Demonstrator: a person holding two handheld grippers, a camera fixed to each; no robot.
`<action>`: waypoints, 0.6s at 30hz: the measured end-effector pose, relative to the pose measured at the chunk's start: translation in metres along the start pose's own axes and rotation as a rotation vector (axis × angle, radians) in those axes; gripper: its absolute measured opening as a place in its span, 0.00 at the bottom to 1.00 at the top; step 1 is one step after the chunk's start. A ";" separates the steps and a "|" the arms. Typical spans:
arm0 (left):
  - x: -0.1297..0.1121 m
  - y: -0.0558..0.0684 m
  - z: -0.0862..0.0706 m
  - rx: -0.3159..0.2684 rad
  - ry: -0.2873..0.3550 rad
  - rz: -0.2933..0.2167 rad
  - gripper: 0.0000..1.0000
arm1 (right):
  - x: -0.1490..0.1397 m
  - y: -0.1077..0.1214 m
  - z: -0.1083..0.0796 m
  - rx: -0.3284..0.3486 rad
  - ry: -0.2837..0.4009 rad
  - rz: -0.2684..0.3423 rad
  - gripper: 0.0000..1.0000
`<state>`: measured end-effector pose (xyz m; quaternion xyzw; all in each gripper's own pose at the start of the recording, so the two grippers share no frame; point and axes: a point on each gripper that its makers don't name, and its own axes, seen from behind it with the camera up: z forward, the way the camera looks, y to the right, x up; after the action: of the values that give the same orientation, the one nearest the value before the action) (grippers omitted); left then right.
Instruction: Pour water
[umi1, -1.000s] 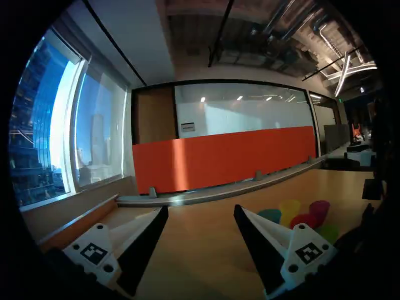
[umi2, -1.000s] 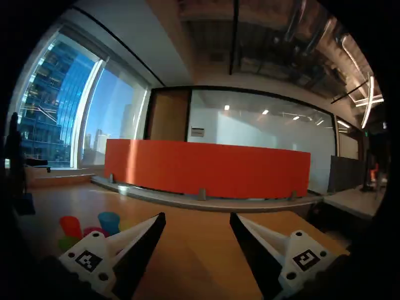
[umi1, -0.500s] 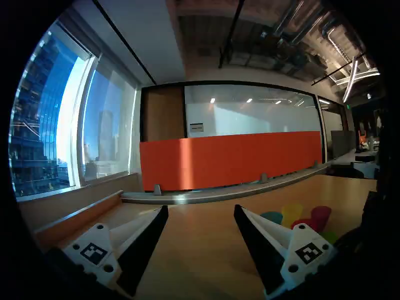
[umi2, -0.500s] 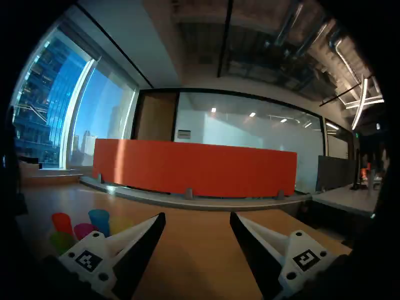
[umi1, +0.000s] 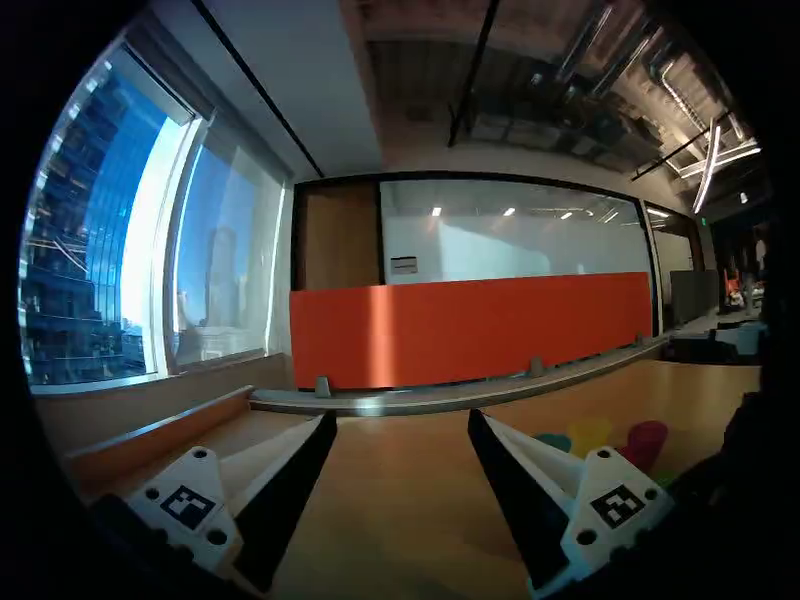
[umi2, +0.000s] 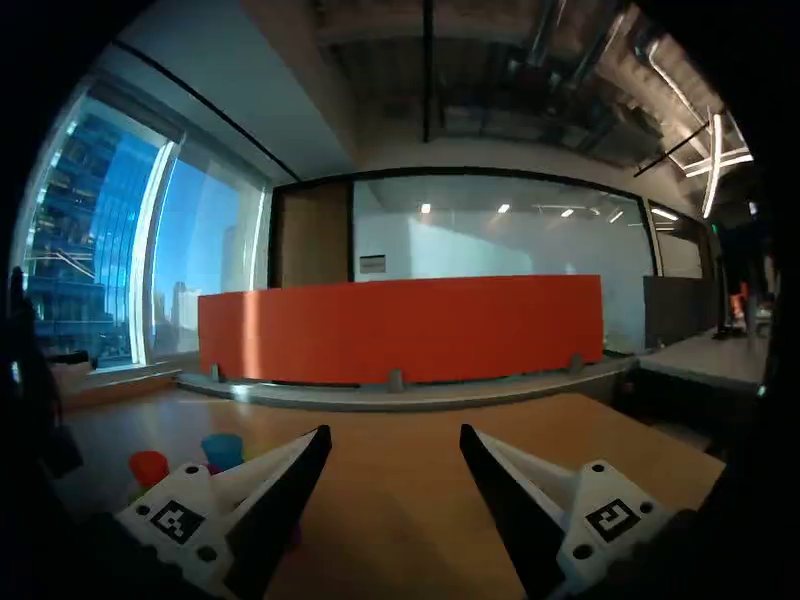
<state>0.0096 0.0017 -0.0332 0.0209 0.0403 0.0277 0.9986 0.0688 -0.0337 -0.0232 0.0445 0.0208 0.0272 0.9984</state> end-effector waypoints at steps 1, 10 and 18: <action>-0.004 -0.002 0.000 0.006 -0.004 -0.001 0.98 | 0.003 0.000 0.000 -0.002 0.004 0.008 1.00; -0.033 -0.006 0.004 0.026 -0.032 -0.022 0.98 | 0.016 0.006 -0.005 -0.041 0.015 0.024 0.99; -0.048 -0.003 0.009 0.034 -0.042 -0.049 0.97 | 0.019 0.008 -0.006 -0.069 0.003 -0.018 0.99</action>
<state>-0.0371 -0.0040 -0.0204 0.0372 0.0203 0.0023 0.9991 0.0876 -0.0243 -0.0289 0.0099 0.0216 0.0191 0.9995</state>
